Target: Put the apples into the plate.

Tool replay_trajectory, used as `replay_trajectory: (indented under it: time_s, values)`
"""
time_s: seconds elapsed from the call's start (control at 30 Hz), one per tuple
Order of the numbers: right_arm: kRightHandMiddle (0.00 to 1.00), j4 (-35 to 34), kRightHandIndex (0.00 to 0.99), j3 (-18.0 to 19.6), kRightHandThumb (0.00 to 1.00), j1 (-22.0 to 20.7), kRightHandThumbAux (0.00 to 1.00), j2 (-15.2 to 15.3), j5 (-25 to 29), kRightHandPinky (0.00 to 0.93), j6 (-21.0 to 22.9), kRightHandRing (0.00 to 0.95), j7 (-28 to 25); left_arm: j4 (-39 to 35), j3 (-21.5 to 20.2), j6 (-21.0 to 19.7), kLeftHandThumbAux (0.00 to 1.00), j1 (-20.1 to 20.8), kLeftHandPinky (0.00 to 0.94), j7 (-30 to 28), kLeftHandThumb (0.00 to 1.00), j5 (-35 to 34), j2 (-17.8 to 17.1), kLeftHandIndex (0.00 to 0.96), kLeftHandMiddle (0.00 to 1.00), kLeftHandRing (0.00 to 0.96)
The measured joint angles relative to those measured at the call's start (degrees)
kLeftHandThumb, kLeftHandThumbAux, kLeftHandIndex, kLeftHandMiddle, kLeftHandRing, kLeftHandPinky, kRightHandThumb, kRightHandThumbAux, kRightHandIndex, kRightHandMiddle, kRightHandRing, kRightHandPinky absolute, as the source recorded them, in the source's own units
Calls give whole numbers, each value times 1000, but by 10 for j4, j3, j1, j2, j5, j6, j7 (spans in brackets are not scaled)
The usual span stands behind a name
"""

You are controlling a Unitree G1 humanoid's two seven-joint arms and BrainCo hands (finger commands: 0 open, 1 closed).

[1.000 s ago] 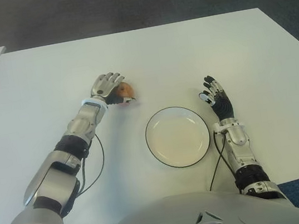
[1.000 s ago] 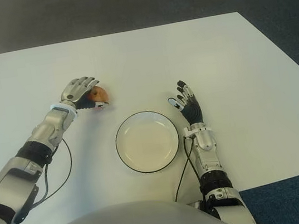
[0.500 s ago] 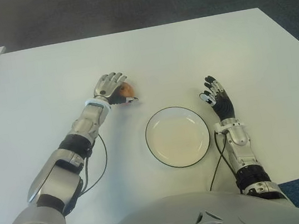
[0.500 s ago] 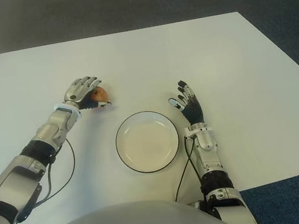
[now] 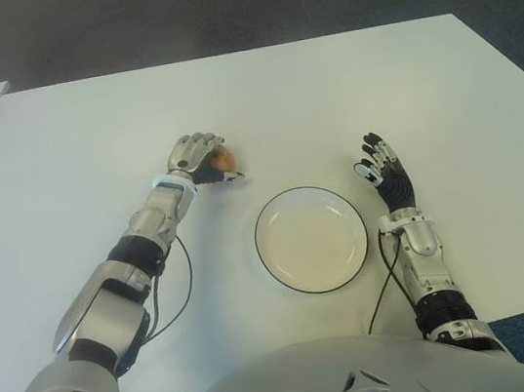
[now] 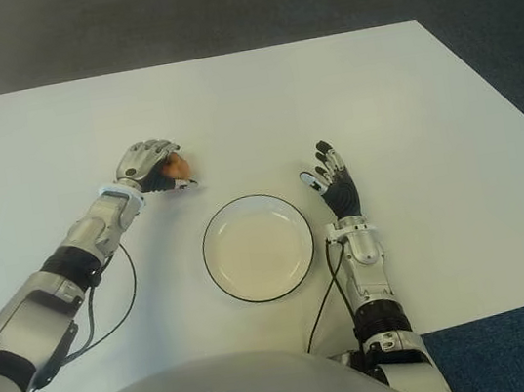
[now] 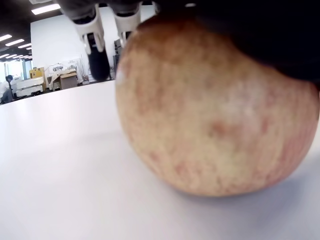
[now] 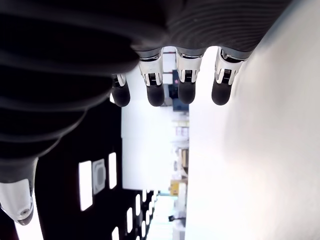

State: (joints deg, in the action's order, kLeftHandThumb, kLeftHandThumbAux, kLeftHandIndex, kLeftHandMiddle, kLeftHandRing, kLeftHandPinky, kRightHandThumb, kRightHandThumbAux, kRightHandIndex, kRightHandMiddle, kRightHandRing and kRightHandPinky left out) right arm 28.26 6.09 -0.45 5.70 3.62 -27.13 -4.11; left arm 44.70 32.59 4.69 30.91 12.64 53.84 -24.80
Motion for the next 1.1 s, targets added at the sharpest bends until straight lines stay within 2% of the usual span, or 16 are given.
replay_trajectory:
  time_s: [0.03,0.07,0.1,0.23,0.53,0.63,1.1]
  values:
    - [0,0,0,0,160,0,545,0,0,0,0,0,0,5,0,2,368,3,581,0,551,-2,2,358,551,557]
    - [0,0,0,1,156,1,545,1,0,0,0,0,0,9,1,4,482,6,606,0,611,-5,4,384,583,586]
    - [0,0,0,1,151,1,545,1,0,0,0,0,0,13,2,5,555,9,646,0,653,-5,6,404,615,617]
    - [0,-2,0,3,140,2,553,2,1,0,2,0,-1,27,5,6,660,18,734,0,717,-8,12,434,691,694]
    - [0,-9,0,7,124,4,569,9,8,0,20,0,-12,54,7,21,691,31,801,6,745,-25,18,444,803,799]
    - [0,-9,0,10,124,4,563,10,9,0,22,0,-12,62,6,28,692,32,755,13,748,-34,19,444,827,814]
    - [0,-9,0,15,121,3,583,14,10,0,28,0,-18,72,-4,37,697,30,821,16,753,-74,24,443,859,846]
